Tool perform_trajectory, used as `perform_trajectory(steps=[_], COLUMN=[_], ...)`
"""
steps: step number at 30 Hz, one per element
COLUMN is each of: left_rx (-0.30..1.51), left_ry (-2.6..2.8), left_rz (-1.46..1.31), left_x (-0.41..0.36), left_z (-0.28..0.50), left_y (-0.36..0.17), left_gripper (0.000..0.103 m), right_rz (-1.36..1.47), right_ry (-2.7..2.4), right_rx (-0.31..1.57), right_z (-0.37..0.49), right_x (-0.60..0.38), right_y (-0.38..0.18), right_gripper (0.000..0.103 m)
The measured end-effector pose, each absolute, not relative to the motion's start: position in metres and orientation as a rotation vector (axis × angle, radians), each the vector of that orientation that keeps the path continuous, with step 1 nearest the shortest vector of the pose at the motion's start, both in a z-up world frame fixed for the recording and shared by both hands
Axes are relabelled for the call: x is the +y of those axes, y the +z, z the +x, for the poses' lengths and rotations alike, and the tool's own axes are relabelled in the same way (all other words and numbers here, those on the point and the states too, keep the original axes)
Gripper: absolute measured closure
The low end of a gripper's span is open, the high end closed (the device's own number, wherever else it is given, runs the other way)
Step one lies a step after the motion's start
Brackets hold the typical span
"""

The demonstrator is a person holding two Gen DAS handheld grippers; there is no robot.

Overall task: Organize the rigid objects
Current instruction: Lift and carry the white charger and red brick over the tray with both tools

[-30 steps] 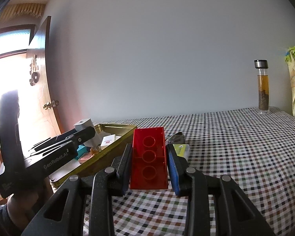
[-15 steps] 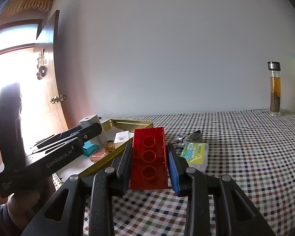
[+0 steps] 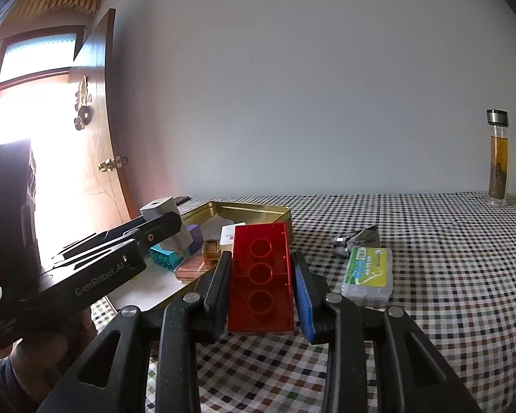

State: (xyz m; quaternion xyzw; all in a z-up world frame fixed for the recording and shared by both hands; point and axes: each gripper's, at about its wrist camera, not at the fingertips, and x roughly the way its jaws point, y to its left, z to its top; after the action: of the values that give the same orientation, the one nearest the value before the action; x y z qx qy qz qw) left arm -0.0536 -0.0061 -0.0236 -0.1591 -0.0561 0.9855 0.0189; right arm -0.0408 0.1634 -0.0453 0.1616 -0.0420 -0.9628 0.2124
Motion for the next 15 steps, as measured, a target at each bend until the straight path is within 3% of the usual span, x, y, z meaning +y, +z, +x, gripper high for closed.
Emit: perform_trajectory(steps=[15], left_rx=[-0.23], left_ry=[3.133], left_rz=[-0.56], left_x=[-0.052], left_z=[-0.062], left_y=[-0.025], left_gripper=[0.066], right_rz=[0.56], right_ry=[-2.557], right_rx=[-0.137], right_z=[-0.062], right_x=[0.13], right_y=[-0.043], right_gripper=[0.067])
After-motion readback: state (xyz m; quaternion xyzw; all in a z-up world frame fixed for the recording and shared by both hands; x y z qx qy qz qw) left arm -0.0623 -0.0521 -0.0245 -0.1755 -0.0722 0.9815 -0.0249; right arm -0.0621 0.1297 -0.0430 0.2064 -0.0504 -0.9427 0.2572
